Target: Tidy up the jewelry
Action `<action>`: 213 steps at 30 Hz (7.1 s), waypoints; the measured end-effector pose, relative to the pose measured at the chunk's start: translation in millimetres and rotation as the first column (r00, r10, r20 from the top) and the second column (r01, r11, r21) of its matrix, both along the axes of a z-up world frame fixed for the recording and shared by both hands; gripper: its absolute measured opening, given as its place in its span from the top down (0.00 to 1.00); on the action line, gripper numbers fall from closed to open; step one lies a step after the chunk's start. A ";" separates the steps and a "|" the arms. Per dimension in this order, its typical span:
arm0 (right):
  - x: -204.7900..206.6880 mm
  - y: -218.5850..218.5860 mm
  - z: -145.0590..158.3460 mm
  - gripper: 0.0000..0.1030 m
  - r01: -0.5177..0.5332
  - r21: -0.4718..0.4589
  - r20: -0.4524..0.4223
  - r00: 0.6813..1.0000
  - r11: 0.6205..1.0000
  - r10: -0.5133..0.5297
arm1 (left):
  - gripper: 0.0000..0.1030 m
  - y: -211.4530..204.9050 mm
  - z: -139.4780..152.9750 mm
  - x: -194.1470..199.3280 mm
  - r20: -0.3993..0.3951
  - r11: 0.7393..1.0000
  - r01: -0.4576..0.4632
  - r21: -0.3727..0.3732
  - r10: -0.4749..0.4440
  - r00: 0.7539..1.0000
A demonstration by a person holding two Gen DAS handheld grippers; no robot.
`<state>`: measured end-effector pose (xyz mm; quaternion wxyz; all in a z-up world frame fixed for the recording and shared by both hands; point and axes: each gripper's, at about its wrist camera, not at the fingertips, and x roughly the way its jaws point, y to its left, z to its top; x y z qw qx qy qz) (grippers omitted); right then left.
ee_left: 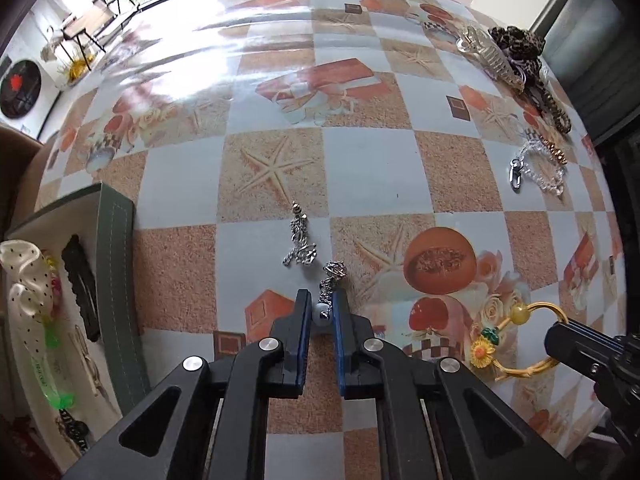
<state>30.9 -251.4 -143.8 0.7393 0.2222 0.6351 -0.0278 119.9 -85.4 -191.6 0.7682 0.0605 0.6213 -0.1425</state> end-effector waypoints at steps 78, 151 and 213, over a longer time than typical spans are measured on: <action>59.0 270.3 4.5 0.98 -0.493 0.078 -0.060 0.865 0.867 0.498 | 0.87 245.2 11.5 -102.6 -0.110 0.953 -0.300 -0.054 0.293 0.950; 22.9 246.0 60.4 0.21 -0.405 -0.098 -0.015 0.914 0.909 0.405 | 0.03 234.5 50.3 -109.8 0.018 0.937 -0.340 0.083 0.340 0.940; 11.4 265.2 78.4 0.12 -0.414 -0.224 0.043 0.900 0.882 0.434 | 0.03 266.3 76.3 -123.5 0.073 0.906 -0.416 0.078 0.411 0.909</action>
